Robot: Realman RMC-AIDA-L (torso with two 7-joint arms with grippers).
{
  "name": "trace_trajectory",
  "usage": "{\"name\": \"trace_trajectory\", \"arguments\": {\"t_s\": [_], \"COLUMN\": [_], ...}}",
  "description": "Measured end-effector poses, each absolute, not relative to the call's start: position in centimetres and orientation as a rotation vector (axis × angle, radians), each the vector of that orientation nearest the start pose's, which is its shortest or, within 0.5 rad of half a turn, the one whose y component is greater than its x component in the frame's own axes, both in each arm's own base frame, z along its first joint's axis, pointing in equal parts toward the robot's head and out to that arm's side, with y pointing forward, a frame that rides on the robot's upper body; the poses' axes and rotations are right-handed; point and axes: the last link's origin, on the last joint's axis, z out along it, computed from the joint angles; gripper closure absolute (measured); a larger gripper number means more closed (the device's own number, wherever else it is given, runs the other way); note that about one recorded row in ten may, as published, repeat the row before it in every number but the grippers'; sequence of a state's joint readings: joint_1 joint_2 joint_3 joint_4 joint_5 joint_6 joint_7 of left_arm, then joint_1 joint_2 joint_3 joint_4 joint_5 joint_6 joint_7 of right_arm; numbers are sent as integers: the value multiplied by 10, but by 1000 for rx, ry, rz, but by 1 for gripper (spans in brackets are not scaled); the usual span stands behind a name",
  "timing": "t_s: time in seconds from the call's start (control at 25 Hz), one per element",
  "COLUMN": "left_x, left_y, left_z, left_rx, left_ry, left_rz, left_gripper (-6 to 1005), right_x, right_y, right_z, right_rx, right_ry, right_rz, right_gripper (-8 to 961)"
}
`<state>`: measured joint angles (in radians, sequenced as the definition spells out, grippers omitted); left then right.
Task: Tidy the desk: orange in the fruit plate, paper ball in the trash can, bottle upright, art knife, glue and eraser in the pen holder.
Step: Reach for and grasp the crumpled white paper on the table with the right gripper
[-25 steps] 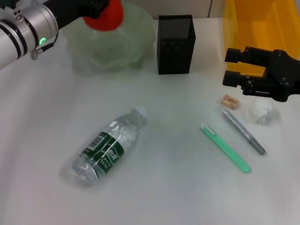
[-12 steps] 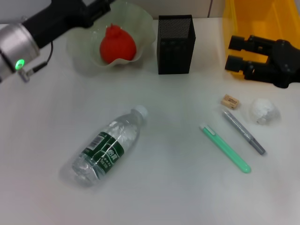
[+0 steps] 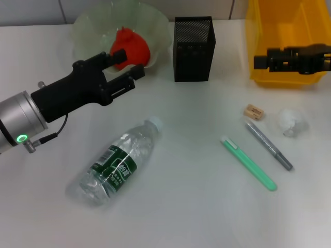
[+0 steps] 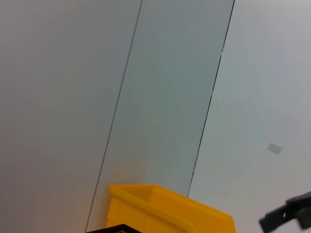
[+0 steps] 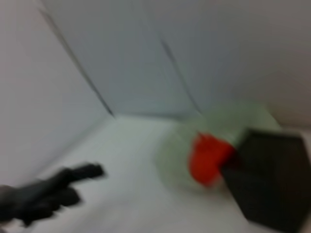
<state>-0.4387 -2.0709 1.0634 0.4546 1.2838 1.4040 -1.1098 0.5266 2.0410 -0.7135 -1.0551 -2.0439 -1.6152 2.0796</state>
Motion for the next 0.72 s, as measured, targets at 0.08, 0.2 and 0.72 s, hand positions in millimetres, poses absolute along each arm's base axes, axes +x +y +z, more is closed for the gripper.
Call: {"name": "trace_trajectory", "arguments": {"t_s": [0.08, 0.2, 0.72], "left_x": [-253, -253, -257], "left_y": [327, 327, 333], "left_z": [-21, -21, -22], "left_rx": [-2407, -2408, -2380], "left_ry": [-582, -583, -616], "left_rz": [-1079, -1081, -1044], "left_gripper": [370, 370, 371], "right_x": [226, 224, 232], "right_y": [366, 369, 372], "right_z": [80, 81, 66], "right_rx": [-2480, -2405, -2105], "right_ry": [1295, 1412, 1616], "right_rz": [388, 278, -290], "right_gripper": [194, 194, 195]}}
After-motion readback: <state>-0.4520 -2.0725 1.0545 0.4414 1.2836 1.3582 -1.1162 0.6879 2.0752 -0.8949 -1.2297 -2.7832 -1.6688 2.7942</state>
